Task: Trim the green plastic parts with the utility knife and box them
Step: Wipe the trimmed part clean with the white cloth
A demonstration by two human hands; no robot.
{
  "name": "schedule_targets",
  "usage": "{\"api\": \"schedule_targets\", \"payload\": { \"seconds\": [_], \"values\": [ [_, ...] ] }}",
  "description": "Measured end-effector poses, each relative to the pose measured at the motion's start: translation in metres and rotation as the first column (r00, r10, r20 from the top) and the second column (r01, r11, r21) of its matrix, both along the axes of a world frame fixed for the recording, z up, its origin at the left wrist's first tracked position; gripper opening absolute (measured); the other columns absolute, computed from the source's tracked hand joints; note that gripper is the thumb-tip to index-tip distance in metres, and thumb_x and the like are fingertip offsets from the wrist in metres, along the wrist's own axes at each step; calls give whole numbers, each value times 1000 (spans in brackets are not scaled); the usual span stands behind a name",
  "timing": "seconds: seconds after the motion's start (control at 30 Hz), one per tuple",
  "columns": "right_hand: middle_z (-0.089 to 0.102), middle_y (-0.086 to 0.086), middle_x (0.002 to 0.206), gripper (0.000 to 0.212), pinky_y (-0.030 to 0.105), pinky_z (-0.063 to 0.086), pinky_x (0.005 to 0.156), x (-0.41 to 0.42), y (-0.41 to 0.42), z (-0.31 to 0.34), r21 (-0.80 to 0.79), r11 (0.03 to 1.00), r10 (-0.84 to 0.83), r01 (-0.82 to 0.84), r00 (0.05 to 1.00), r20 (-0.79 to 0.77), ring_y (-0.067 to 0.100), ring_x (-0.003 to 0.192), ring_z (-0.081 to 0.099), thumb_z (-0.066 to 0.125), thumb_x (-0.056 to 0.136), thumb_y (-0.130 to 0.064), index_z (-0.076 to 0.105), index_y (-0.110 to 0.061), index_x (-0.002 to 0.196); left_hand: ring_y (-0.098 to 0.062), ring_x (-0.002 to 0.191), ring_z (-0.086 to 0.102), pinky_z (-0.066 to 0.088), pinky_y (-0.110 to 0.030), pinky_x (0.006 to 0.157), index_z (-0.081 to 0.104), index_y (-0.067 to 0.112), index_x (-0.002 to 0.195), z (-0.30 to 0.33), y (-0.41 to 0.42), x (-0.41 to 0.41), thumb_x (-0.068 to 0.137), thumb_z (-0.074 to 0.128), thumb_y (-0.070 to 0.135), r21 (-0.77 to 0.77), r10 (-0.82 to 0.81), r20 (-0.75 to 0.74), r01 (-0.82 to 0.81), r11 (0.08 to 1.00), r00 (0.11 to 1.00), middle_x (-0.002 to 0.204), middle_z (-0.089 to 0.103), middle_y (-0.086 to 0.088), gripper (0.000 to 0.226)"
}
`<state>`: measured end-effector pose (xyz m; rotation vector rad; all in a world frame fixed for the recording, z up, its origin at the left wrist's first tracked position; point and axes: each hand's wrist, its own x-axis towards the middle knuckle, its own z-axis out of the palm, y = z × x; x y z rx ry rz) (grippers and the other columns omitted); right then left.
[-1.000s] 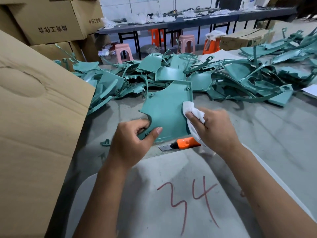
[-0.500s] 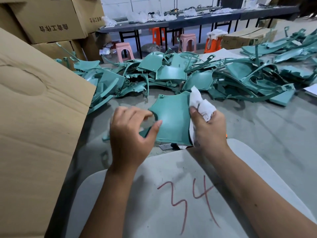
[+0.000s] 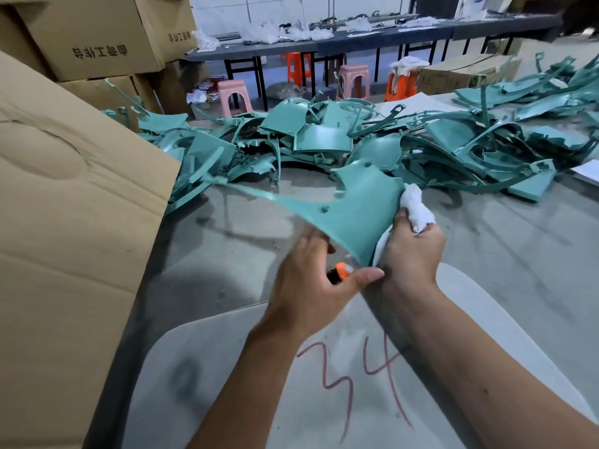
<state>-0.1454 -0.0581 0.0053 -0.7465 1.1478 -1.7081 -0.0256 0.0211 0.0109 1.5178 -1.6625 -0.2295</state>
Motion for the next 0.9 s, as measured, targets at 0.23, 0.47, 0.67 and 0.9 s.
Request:
{"api": "schedule_targets", "payload": {
  "seconds": [0.23,0.47,0.67,0.9],
  "values": [
    [75,-5,101,40,22,53,81,-5,8,11,-313,893,204,-322,912,-357,8,92,68,41,97,16,61,-5,125,-8,86,71,56,-22,75,76,8,98,-3,-6,4,92,65,26,-114,-47,-275,16,993,960,92,77,-1,21],
    [68,-24,92,26,23,47,77,-21,-9,1,-357,934,-192,-16,821,-537,-1,85,61,56,103,-15,64,-13,127,-28,96,67,54,-63,91,71,3,104,0,-10,31,92,59,27,25,-83,-589,121,992,804,102,72,-9,29],
    [69,-21,119,31,15,46,93,-18,0,4,-228,812,282,-538,703,-653,-2,111,62,43,107,-44,58,-33,132,-31,83,76,61,-39,66,74,22,101,-2,-8,28,94,57,18,35,-150,-715,250,968,683,98,78,-9,19],
    [45,-19,63,28,9,33,59,-14,-2,13,-301,879,-49,-370,558,-828,-7,61,49,57,107,-18,55,-25,80,-11,95,75,57,-20,76,68,17,110,8,-7,29,97,64,2,-64,-165,-729,175,983,664,104,79,7,20]
  ]
}}
